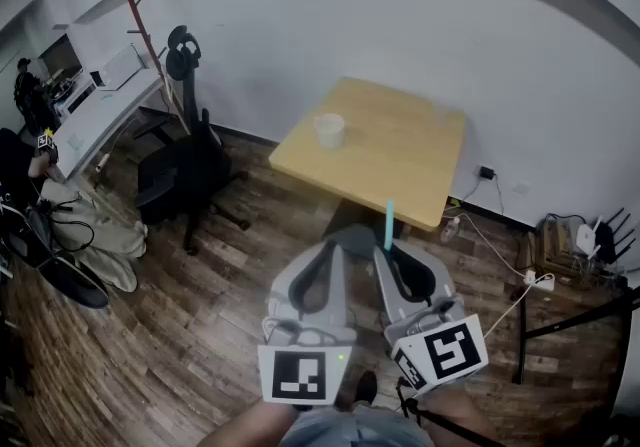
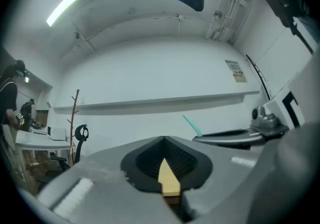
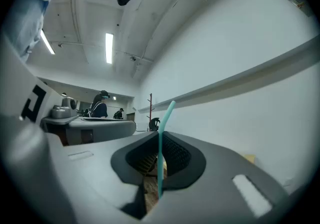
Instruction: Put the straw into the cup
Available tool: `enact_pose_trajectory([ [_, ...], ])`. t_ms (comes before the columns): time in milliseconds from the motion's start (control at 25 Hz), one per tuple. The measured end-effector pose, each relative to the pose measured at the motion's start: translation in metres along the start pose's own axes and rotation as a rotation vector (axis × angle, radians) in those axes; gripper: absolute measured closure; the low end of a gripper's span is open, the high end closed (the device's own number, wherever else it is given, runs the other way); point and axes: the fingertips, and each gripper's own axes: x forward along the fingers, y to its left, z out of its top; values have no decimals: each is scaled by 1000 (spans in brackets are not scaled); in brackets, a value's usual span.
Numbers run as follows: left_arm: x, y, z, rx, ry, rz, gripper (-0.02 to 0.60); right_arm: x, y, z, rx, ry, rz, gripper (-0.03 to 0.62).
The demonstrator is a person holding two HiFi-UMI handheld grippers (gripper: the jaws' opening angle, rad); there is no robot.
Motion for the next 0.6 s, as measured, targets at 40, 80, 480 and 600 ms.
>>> enact_pose_trajectory([
  [40,0,-3,0,-2,3,2,563,-2,-1,0,3,3,3,566],
  [80,1,-5,0,-4,6,4,563,-4,-3,0,7,5,5,566],
  [480,13,-29,-1,10,6,50,563,-16,-33,0,44,-16,34,566],
  [600,12,-28,-5,2,4,77,563,-16,-38,-4,64,-14,45,565],
])
